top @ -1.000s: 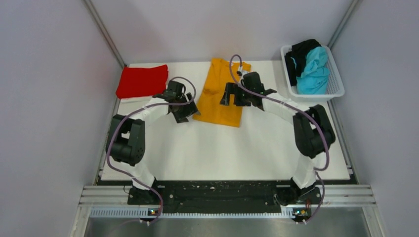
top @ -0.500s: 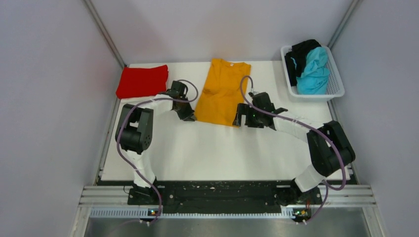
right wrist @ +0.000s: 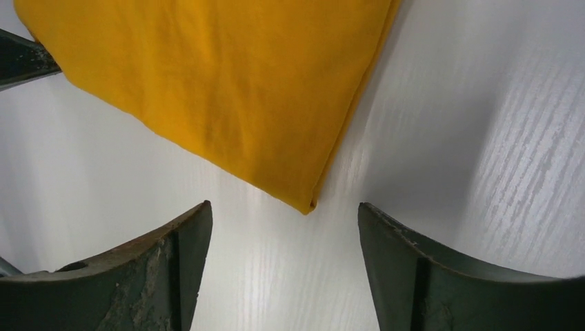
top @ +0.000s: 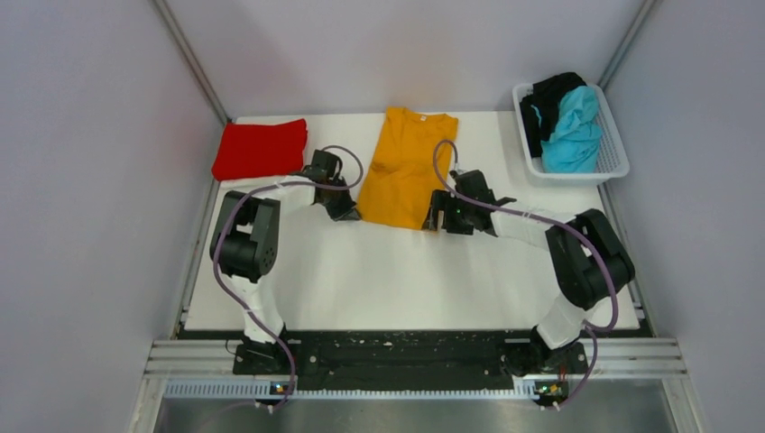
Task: Fold and stack the t-shirts
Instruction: Grab one side of the 2/3 rectangular tshirt with both arms, then fold the long partially folded tshirt into a neat square
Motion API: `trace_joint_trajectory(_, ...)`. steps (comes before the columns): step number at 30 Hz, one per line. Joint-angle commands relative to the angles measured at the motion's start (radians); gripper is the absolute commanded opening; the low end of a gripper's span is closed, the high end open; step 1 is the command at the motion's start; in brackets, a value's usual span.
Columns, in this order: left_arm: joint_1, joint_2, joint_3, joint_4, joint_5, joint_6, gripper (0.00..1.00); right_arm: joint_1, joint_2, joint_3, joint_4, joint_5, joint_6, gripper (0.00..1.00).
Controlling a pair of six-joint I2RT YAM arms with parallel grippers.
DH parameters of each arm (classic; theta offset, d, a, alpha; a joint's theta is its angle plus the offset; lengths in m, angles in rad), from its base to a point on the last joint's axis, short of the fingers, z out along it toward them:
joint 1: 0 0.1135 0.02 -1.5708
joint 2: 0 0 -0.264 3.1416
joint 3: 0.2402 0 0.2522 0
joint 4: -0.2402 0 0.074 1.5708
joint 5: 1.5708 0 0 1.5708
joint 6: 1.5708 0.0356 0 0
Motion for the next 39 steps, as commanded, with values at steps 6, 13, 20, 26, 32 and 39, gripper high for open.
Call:
trace_joint_trajectory(6,-0.003,-0.064,-0.154,0.062,0.002,-0.016,0.0,0.031,0.073,0.047,-0.022,0.018,-0.012,0.54)
trace_joint_trajectory(13,-0.003,-0.088,-0.182,0.063,-0.016,-0.022,0.0,0.049,0.082,0.03,-0.055,0.059,-0.03,0.3)
trace_joint_trajectory(20,-0.006,-0.191,-0.284,0.077,-0.023,-0.03,0.0,0.049,0.035,-0.029,-0.045,-0.034,-0.052,0.0)
trace_joint_trajectory(26,-0.023,-0.41,-0.462,0.001,-0.053,-0.03,0.0,0.056,-0.13,-0.126,-0.201,-0.225,-0.13,0.0)
trace_joint_trajectory(32,-0.097,-0.73,-0.564,-0.161,-0.061,-0.096,0.0,0.071,-0.34,-0.125,-0.418,-0.441,-0.186,0.0)
trace_joint_trajectory(39,-0.166,-0.923,-0.389,-0.219,-0.105,-0.075,0.0,0.004,-0.44,0.018,-0.555,-0.435,-0.215,0.0)
